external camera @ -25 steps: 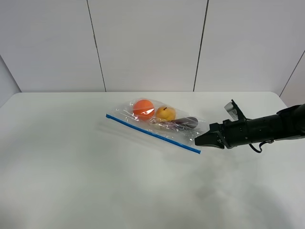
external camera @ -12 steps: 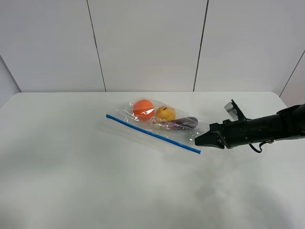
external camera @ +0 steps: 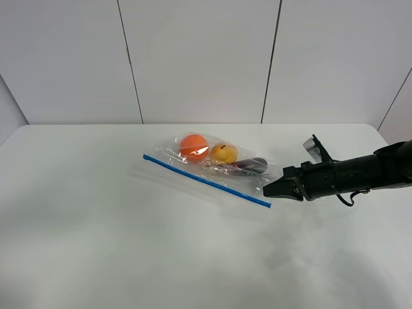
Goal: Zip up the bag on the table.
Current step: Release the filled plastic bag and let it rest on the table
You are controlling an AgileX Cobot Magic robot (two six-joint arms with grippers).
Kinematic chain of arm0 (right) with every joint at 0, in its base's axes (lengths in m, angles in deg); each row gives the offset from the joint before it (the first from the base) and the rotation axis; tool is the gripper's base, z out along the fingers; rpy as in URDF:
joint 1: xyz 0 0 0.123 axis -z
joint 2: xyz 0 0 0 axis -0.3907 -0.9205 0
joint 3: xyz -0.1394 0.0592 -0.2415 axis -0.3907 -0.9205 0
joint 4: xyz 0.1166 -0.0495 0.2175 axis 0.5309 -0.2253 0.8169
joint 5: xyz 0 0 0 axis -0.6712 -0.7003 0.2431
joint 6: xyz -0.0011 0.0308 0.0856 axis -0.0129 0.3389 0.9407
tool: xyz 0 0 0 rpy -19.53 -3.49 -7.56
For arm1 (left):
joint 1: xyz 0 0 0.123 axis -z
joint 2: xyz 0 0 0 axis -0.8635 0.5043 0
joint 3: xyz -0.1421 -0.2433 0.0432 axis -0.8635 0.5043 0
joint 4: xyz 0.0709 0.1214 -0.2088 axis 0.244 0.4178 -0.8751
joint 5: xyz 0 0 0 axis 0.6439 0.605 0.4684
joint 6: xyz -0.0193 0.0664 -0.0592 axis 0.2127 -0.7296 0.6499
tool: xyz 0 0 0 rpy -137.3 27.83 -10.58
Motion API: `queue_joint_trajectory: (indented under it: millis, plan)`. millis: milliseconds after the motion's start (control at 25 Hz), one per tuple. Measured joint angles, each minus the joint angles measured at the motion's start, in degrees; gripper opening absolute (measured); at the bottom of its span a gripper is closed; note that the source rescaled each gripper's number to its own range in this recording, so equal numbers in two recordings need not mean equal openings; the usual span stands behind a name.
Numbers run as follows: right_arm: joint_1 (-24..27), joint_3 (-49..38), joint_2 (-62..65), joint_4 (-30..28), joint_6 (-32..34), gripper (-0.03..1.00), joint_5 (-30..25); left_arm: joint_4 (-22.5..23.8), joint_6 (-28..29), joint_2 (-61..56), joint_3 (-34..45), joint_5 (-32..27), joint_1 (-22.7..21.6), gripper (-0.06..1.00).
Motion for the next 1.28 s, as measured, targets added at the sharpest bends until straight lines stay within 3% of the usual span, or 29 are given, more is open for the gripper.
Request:
queue_joint_trajectory:
  millis: [1080, 1280]
  plan:
    - [0.0, 0.0, 0.0, 0.0, 0.0, 0.0, 0.0, 0.0, 0.0, 0.0, 0.0, 0.3, 0.0, 1.0]
    - [0.0, 0.0, 0.0, 0.0, 0.0, 0.0, 0.0, 0.0, 0.0, 0.0, 0.0, 0.3, -4.1, 1.0]
